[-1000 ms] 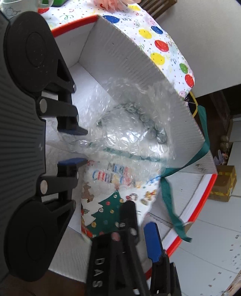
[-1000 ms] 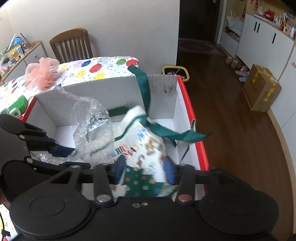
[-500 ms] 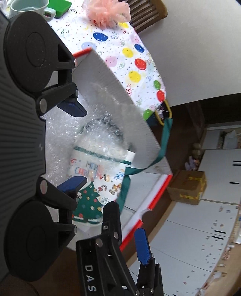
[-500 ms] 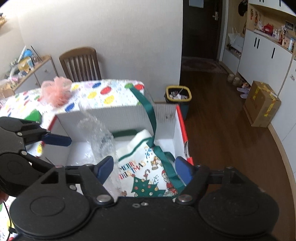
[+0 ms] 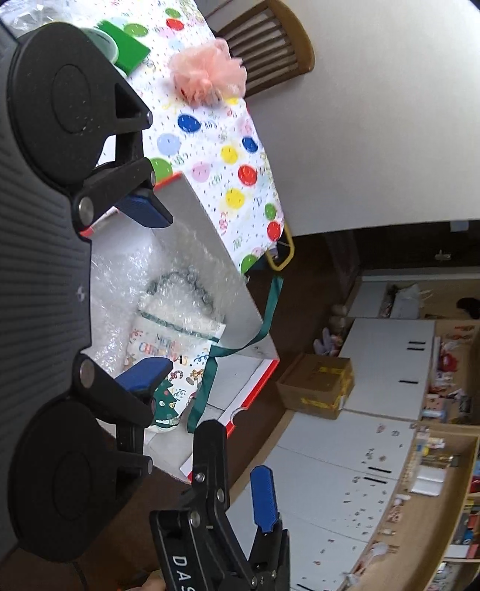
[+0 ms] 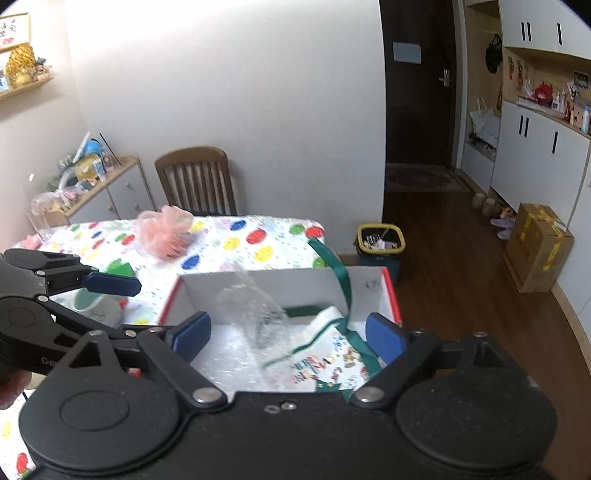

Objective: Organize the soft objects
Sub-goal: 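Open the right gripper and withdraw it back over the table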

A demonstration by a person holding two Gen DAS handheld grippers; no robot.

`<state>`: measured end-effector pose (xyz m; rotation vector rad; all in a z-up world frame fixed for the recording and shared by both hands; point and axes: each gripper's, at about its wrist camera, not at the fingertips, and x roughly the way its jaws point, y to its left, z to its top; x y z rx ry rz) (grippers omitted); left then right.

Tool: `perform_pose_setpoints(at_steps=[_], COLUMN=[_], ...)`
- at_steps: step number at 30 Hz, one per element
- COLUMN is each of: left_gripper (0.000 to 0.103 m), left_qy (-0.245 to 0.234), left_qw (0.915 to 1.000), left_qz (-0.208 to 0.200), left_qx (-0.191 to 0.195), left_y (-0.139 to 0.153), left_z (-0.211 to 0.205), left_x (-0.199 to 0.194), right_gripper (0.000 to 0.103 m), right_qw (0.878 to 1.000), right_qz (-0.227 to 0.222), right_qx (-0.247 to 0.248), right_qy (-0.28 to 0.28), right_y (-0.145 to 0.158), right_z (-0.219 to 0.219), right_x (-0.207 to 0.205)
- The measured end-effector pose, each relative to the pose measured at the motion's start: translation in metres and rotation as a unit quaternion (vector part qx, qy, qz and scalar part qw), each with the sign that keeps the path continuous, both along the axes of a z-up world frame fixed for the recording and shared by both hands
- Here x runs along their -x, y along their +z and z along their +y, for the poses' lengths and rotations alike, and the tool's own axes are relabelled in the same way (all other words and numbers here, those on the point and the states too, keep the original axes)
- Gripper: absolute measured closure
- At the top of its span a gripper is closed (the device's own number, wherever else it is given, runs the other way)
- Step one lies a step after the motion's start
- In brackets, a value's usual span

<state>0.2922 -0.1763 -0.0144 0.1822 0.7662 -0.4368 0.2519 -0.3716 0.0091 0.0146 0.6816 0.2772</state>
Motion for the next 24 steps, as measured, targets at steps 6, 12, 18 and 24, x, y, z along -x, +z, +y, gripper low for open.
perform_pose_setpoints(at_steps=[6,12,18,24], left_gripper=[0.02,0.019,0.01,0.002], left_qy=[0.008,0.022,0.051,0.076], left_qw=[0.9996,0.9984,0.9953,0.9922], left_qz=[-0.021,-0.035,-0.056,-0.064], left_qx=[0.014,0.039,0.06,0.076], left_y=[0.013,0.025,0.033,0.031], left_z=[0.033,0.073,0.119,0.169], left_x=[0.025,0.048,0.068,0.084], right_gripper=[0.006,0.001,0.0,0.0], right_qw=[1.0,0.999,0.997,0.996], right_qz=[-0.021,-0.043,-0.06,-0.062], right_qx=[-0.013,-0.025,-0.04,-0.049], right_qy=[0.008,0.019,0.028,0.04], right_y=[0.013,0.025,0.032,0.032], right_z=[0.021,0.052,0.086,0.124], right_x=[0.021,0.041,0.058,0.068])
